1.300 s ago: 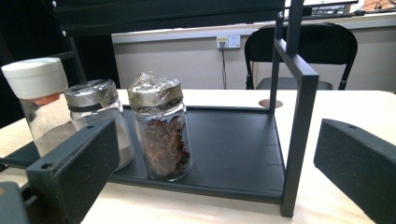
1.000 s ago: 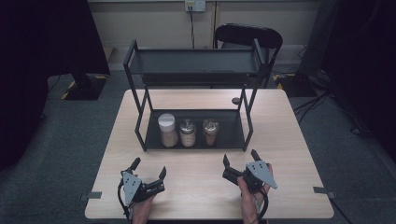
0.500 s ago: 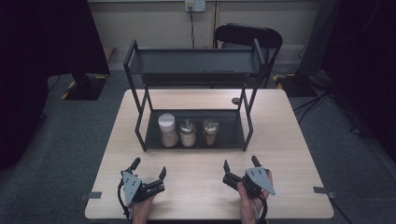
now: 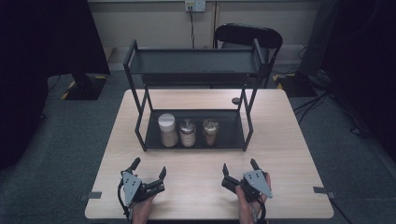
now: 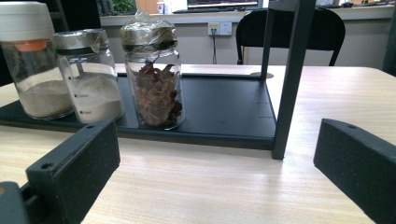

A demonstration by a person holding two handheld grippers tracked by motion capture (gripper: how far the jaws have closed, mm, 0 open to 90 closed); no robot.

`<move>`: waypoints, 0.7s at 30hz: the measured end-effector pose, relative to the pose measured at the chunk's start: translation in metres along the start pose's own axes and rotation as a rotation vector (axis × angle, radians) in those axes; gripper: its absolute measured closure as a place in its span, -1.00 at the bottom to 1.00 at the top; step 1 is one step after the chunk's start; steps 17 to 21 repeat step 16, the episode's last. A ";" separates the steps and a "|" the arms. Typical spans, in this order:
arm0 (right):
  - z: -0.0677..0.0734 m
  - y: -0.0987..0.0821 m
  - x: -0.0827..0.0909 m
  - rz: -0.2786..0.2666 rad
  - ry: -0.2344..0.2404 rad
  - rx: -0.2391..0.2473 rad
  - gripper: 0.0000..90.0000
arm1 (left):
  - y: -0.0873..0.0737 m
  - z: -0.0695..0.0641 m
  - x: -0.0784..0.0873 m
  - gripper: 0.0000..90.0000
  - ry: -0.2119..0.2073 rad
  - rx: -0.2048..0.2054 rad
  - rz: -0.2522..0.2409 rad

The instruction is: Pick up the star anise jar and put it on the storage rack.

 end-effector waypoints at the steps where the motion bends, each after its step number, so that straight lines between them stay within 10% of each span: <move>1: 0.000 0.000 0.000 -0.001 0.002 0.002 -1.00 | 0.000 0.000 0.000 -1.00 0.000 0.000 0.000; 21: -0.005 -0.004 0.006 -0.064 0.028 -0.032 -1.00 | 0.000 0.000 0.000 -1.00 0.001 0.000 0.001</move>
Point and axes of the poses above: each handheld gripper's, and its own axes: x roughly backward along the jaws, y roughly out of its top, z roughly to its left, the point moved 10 cm from there along -x, roughly forward along the jaws, and after that the axes turned 13 degrees about -z, right-handed, at the moved point
